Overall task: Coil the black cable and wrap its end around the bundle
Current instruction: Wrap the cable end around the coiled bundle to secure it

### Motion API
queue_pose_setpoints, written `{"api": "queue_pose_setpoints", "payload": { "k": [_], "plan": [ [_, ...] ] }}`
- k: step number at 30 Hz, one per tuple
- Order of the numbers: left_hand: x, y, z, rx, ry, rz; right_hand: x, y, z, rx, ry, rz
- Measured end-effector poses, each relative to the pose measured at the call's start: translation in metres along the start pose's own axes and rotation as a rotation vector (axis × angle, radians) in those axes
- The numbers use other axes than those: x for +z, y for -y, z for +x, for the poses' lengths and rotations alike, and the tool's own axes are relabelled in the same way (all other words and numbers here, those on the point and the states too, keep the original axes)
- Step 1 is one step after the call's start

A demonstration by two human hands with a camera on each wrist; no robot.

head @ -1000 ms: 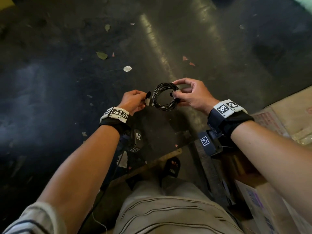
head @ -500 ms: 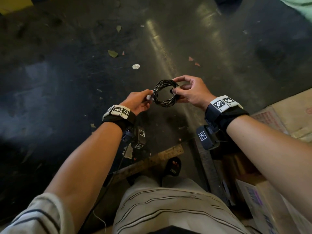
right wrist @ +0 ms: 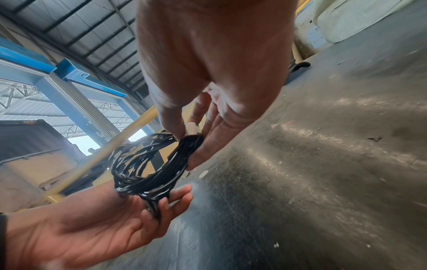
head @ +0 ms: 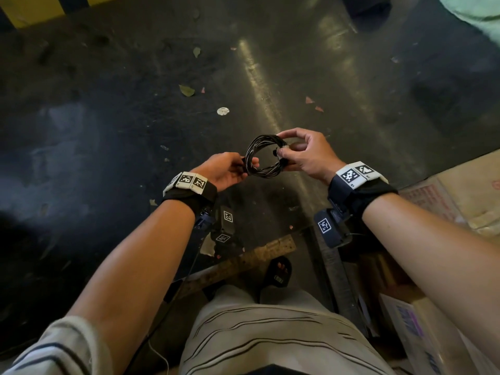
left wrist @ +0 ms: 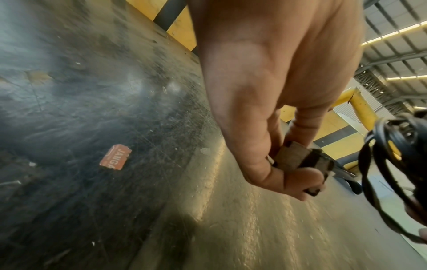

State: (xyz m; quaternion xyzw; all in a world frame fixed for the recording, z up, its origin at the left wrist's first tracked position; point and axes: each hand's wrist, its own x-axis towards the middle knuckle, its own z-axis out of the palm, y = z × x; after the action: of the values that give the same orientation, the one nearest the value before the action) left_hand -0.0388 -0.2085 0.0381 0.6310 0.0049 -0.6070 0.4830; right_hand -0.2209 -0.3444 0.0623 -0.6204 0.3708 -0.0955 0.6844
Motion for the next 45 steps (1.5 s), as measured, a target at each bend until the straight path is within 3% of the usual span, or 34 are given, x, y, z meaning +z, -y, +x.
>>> {"api": "queue_pose_setpoints", "payload": {
  "k": [7, 14, 20, 32, 39, 45],
  "plan": [
    [-0.006, 0.000, -0.006, -0.041, -0.080, 0.107, 0.003, -0.003, 0.003, 0.002, 0.010, -0.008],
    [-0.011, 0.004, -0.008, 0.042, -0.148, 0.297, 0.011, -0.006, 0.006, 0.012, 0.039, -0.024],
    [-0.012, 0.005, -0.011, 0.066, -0.052, 0.171, 0.016, 0.002, 0.010, 0.017, 0.075, -0.050],
    [-0.024, 0.002, -0.018, 0.020, -0.013, 0.077, 0.018, -0.003, 0.021, -0.012, -0.042, -0.164],
    [-0.029, 0.000, -0.025, -0.008, 0.022, -0.007, 0.032, -0.013, 0.031, -0.075, -0.218, -0.360],
    [-0.036, 0.006, -0.029, 0.026, 0.032, 0.034, 0.041, -0.016, 0.035, -0.055, -0.280, -0.411]
  ]
}}
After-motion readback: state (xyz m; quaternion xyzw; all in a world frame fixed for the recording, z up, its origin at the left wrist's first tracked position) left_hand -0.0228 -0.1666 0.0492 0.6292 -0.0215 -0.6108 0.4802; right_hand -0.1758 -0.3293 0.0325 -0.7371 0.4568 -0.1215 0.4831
